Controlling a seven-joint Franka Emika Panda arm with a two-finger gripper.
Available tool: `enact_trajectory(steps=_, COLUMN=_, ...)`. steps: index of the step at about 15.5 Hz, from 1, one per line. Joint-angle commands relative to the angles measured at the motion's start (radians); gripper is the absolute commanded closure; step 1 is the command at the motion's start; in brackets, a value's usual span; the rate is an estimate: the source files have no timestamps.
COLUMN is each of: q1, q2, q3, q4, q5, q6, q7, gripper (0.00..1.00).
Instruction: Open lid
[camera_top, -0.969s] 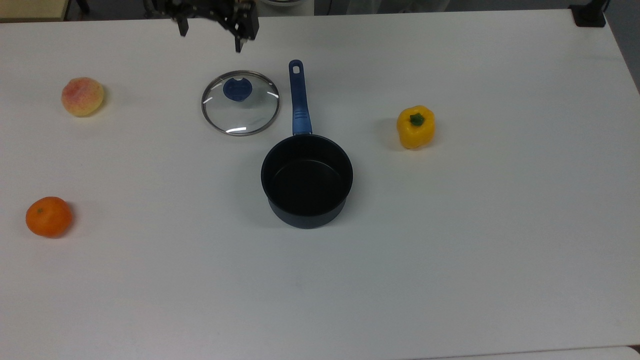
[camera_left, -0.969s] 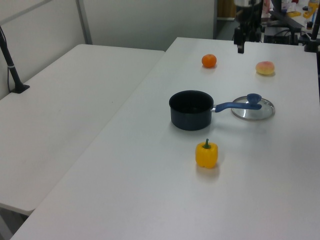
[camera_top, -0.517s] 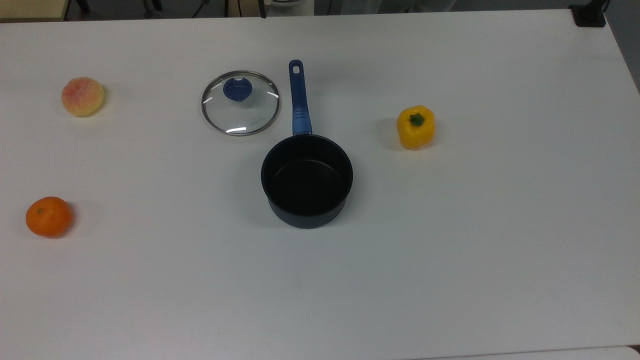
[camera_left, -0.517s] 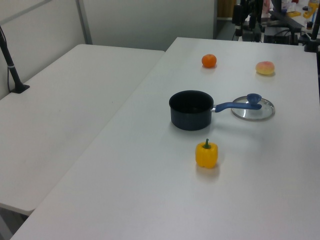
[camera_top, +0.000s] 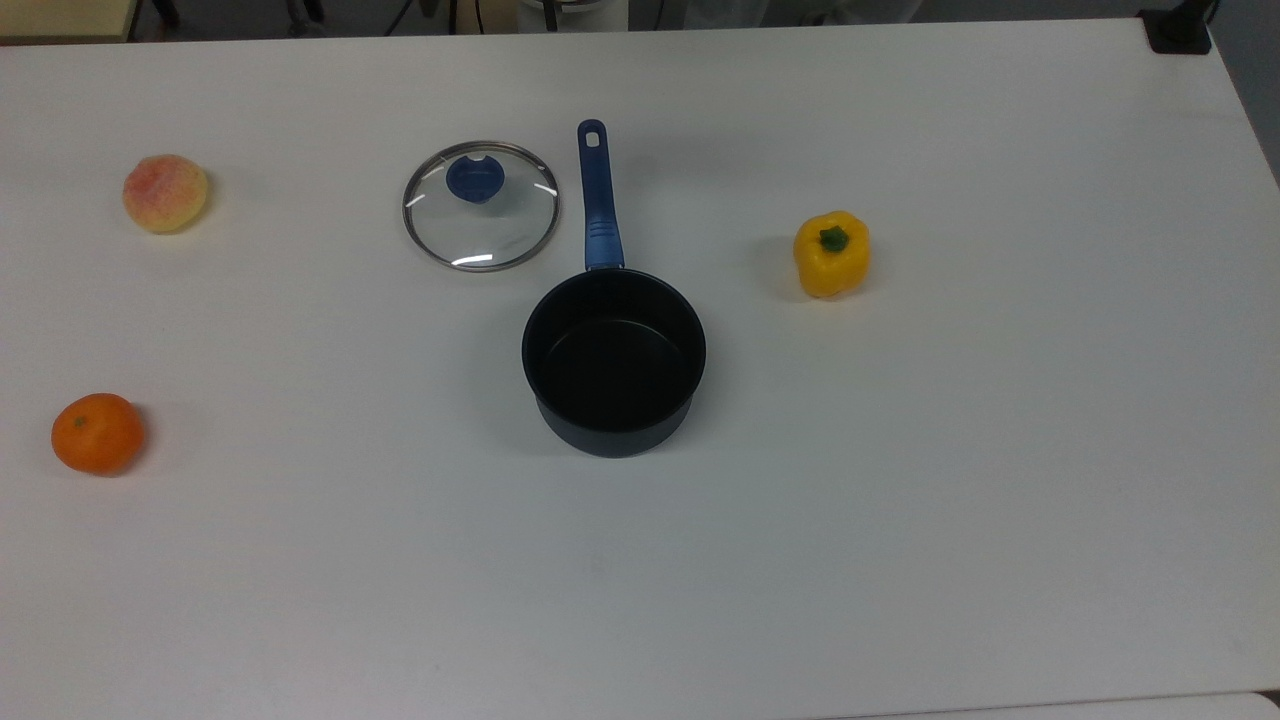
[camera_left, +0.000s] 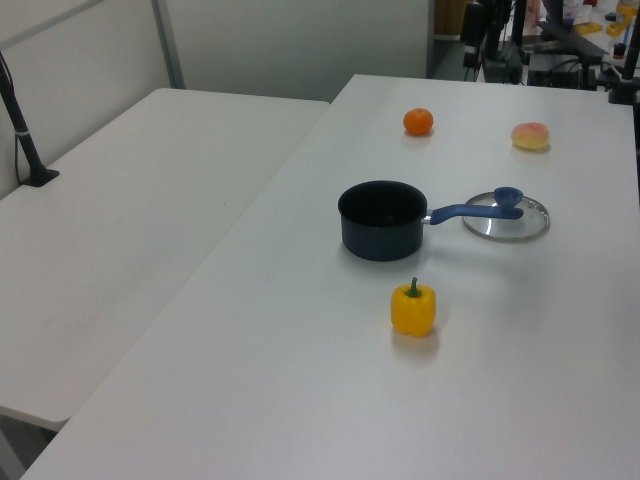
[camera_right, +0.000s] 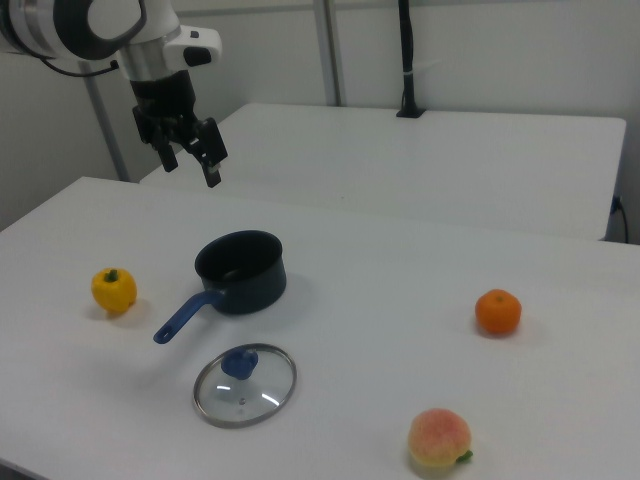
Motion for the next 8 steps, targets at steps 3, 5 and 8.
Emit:
enact_trajectory(steps=3, q1=0.031, q2=-0.03, q3=-0.016, q4=-0.076, q5=0.007, q6=0.079, q7=-0.072, gripper=0.0)
enact_trajectory(steps=5, q1=0.025, q2=-0.03, q3=-0.016, q4=-0.074, q5=0.009, q6=0.076, q7=-0.066, gripper=0.0)
enact_trajectory(steps=8, q1=0.023, q2=-0.027, q3=-0.016, q4=-0.073, q5=0.006, q6=0.082, q7=-0.072, gripper=0.0)
